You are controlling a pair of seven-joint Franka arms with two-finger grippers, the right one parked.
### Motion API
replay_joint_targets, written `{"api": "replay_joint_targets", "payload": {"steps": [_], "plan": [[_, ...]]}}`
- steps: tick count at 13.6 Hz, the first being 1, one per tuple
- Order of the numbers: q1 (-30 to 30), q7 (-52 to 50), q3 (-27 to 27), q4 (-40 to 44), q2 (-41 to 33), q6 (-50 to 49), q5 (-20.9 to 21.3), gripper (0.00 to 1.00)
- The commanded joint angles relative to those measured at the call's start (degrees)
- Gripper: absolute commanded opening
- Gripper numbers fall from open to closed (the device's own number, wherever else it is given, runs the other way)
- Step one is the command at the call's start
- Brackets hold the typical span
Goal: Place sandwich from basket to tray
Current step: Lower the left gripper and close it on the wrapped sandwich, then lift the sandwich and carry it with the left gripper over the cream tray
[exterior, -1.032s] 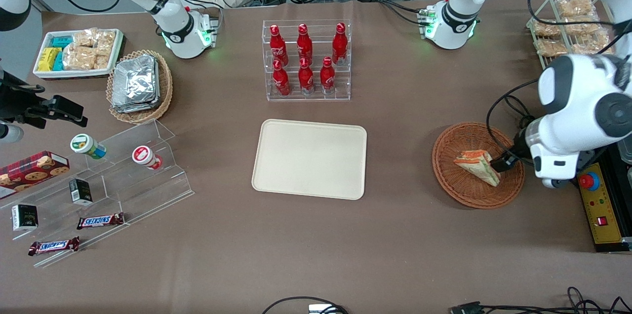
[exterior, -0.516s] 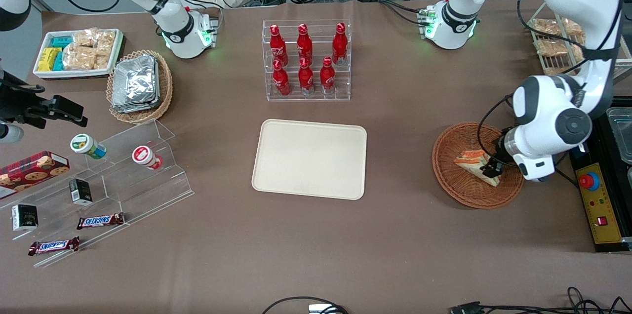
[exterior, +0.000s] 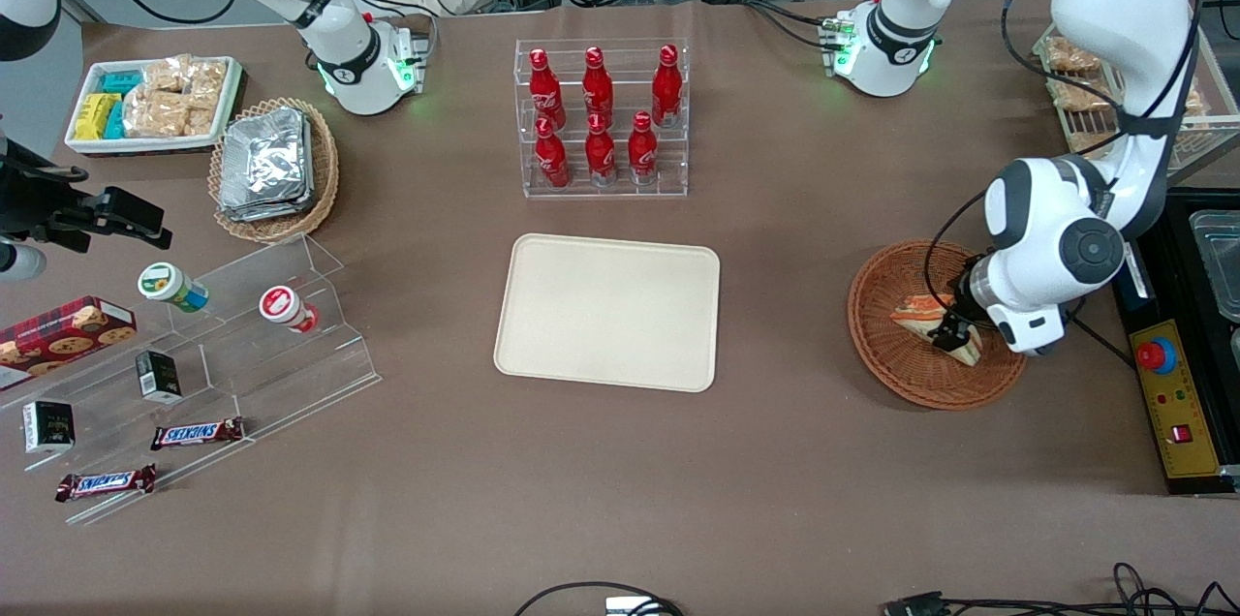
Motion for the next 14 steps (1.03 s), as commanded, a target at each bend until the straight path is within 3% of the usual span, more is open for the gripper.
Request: {"api": "replay_joint_targets", "payload": {"steps": [1, 2, 4, 6, 11, 14], "plan": [[-0.36, -0.25, -0.24, 3.53, 2.63, 0.77, 0.92, 0.24], [-0.63, 0.19, -0.24, 3.8, 2.37, 0.6, 1.01, 0.0], [-0.71, 0.98, -0.5, 5.64, 1.23, -2.11, 1.1, 0.0], [-0.8, 5.44, -0.85, 10.45, -0.44, -11.39, 1.89, 0.0], [-1.86, 20.72, -7.7, 36.71, -0.98, -45.84, 1.45, 0.0], [-4.92, 25.41, -11.83, 44.49, -0.27, -50.64, 0.66, 0.0]]}}
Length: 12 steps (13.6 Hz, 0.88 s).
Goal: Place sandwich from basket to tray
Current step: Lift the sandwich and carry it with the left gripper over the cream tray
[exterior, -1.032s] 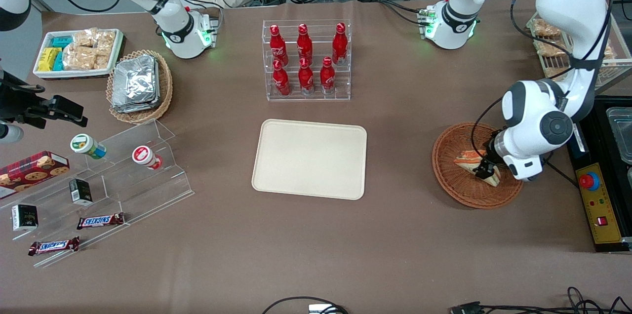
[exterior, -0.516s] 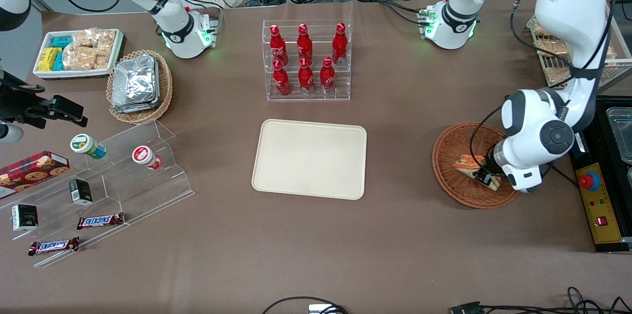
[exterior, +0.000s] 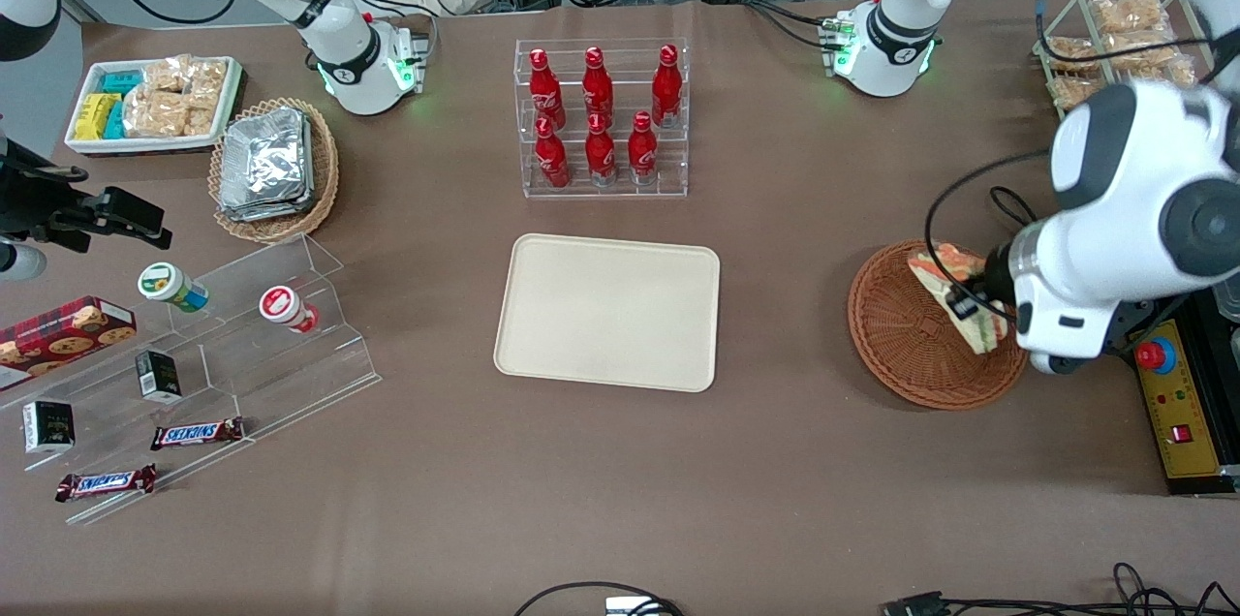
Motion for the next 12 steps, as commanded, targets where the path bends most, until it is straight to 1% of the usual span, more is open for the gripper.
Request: {"api": "replay_joint_targets", "payload": {"steps": [1, 2, 4, 5, 7, 9, 10, 12], "plan": [[-3.53, 4.2, -3.24, 5.38, 3.29, -2.11, -0.23, 0.0], [-5.46, 4.74, -4.48, 6.34, 4.69, -2.02, 0.2, 0.0], [-11.51, 6.31, -4.76, 8.1, 8.82, -1.41, 0.64, 0.0], [-14.33, 7.45, -4.76, 9.41, 11.28, -0.36, 0.56, 0.0], [-18.91, 6.59, -4.76, 10.91, 15.93, 3.67, 0.3, 0.0], [-21.99, 6.85, -4.76, 10.31, 18.93, 7.02, 0.12, 0.0], [-22.53, 6.68, -4.76, 10.13, 21.3, 9.65, 0.03, 0.0], [-24.81, 6.15, -4.67, 9.35, 24.21, 13.97, 0.81, 0.0]]}}
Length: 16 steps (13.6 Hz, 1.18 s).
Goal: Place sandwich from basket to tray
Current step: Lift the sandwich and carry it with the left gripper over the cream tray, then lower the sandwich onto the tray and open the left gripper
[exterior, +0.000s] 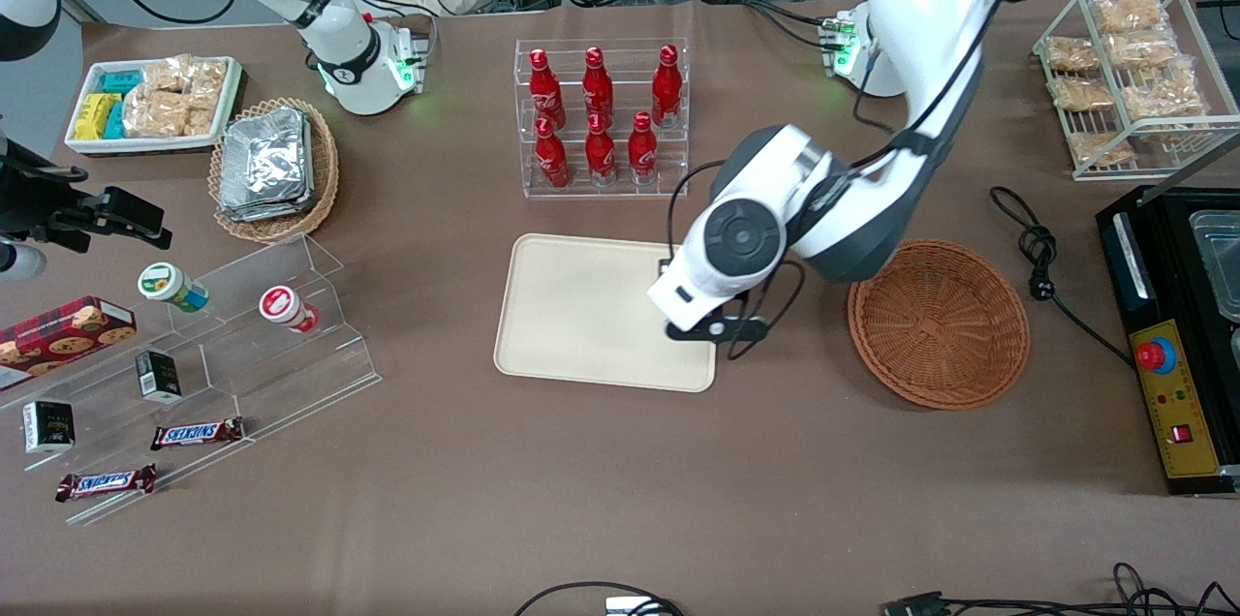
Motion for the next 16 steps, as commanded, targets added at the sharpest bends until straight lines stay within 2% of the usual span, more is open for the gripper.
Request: {"api": "replay_joint_targets", "payload": {"steps": [1, 4, 7, 10, 11, 12, 13, 16], "plan": [[-1.66, 0.83, 0.44, 0.65, 3.77, 2.12, 0.94, 0.0], [-1.05, 1.53, 0.7, -2.52, 4.73, 3.87, 4.45, 0.0], [-1.4, 1.62, 0.79, -2.62, 8.86, 12.03, 4.98, 0.0], [-1.22, 1.62, 0.79, -2.18, 9.92, 13.37, 5.78, 0.0], [-1.05, 1.54, 0.79, -2.18, 10.01, 14.07, 5.78, 0.03], [-1.04, 1.54, 0.79, -2.18, 9.93, 14.86, 5.86, 0.34], [-1.04, 1.62, 0.79, -2.18, 9.84, 15.21, 6.12, 0.99], [-0.96, 1.62, 0.96, -2.01, 9.23, 15.39, 8.15, 1.0]]}}
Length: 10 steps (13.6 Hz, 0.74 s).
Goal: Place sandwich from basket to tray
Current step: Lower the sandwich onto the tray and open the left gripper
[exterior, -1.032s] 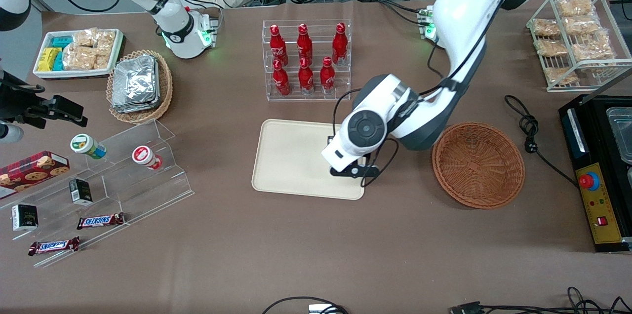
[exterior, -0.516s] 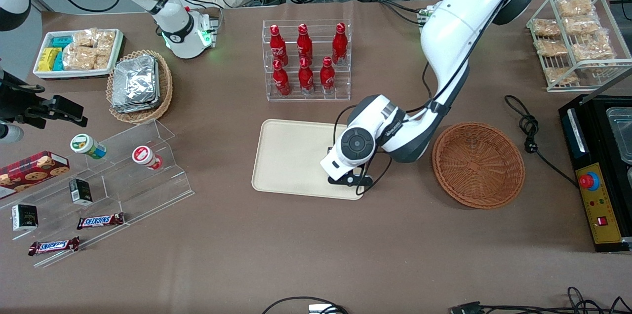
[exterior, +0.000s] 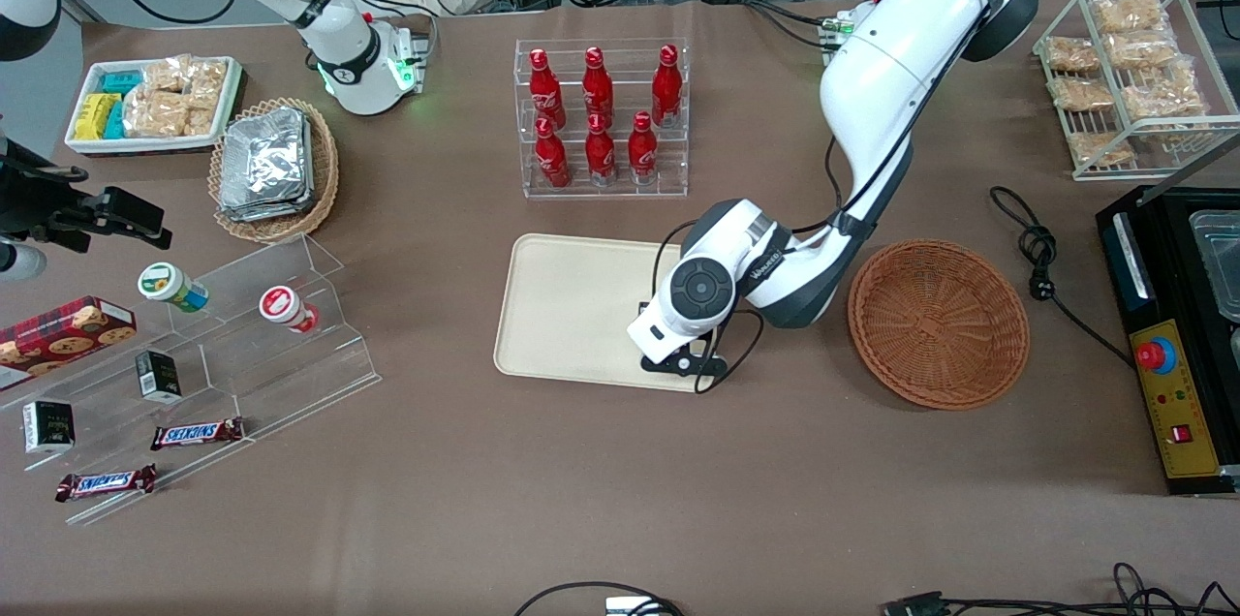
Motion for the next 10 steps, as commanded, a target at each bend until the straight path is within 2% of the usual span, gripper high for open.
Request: {"api": "replay_joint_targets", "payload": {"steps": [1, 6, 10], "plan": [[0.28, 0.51, 0.11, 0.58, -0.96, 0.22, 1.16, 1.0], [2.91, 0.33, 0.02, 0.32, -5.87, -0.83, 0.64, 1.0], [3.88, -0.64, 0.28, -1.25, -12.63, -8.57, 1.07, 1.0]]}}
